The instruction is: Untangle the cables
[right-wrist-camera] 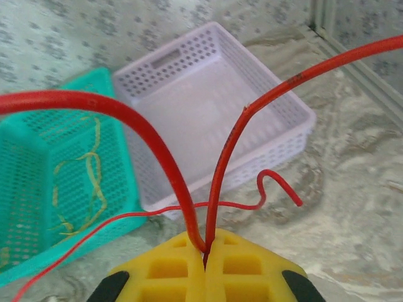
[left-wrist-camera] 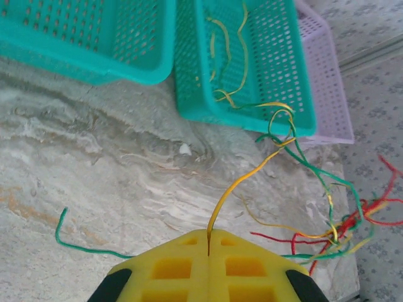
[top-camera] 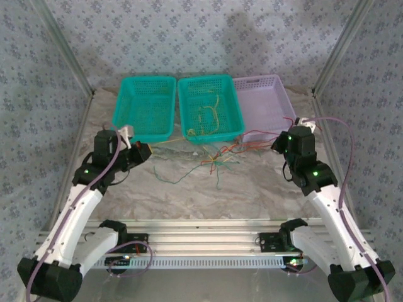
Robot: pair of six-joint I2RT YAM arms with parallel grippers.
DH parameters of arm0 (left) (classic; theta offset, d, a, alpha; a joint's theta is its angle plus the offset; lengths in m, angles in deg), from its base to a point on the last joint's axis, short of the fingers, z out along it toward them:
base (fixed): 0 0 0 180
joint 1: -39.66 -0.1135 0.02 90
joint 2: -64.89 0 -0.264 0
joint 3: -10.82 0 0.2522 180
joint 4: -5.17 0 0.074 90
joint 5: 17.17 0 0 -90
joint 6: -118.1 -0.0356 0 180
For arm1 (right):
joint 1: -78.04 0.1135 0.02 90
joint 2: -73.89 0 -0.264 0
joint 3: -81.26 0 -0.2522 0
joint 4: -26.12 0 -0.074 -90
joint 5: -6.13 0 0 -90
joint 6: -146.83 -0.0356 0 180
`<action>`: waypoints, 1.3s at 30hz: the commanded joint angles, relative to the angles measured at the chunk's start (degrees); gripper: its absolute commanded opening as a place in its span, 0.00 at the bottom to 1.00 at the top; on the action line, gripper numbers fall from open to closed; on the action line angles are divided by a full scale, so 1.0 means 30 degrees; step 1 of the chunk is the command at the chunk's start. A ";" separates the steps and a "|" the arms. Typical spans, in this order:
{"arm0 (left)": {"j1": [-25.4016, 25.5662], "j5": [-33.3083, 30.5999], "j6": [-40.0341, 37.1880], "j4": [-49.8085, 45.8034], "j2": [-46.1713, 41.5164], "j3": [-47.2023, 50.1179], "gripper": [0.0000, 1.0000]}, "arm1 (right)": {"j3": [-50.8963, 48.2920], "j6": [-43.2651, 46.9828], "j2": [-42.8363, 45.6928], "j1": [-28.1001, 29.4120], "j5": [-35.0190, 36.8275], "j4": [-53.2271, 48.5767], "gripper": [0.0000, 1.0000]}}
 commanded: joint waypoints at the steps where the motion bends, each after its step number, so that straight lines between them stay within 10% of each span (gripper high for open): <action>1: -0.0522 -0.0294 -0.2005 -0.2225 -0.0822 -0.1703 0.00 | -0.0116 -0.0435 0.0348 -0.0860 0.2521 -0.1074 0.00; 22: -0.1361 -0.7309 -0.2413 -0.3611 -0.2199 -0.3912 0.00 | -0.1522 -0.2726 0.1037 -0.4526 0.3175 -0.1987 0.00; 35: -0.1180 -0.5207 -0.2145 -0.2049 -0.1394 -0.3281 0.00 | -0.2085 -0.1628 -0.0354 -0.4441 -0.2359 -0.0009 0.00; 39: -0.1074 -0.3536 -0.1802 -0.1438 -0.0818 -0.2949 0.00 | -0.2803 -0.1353 -0.0308 -0.2591 -0.4257 0.1913 0.15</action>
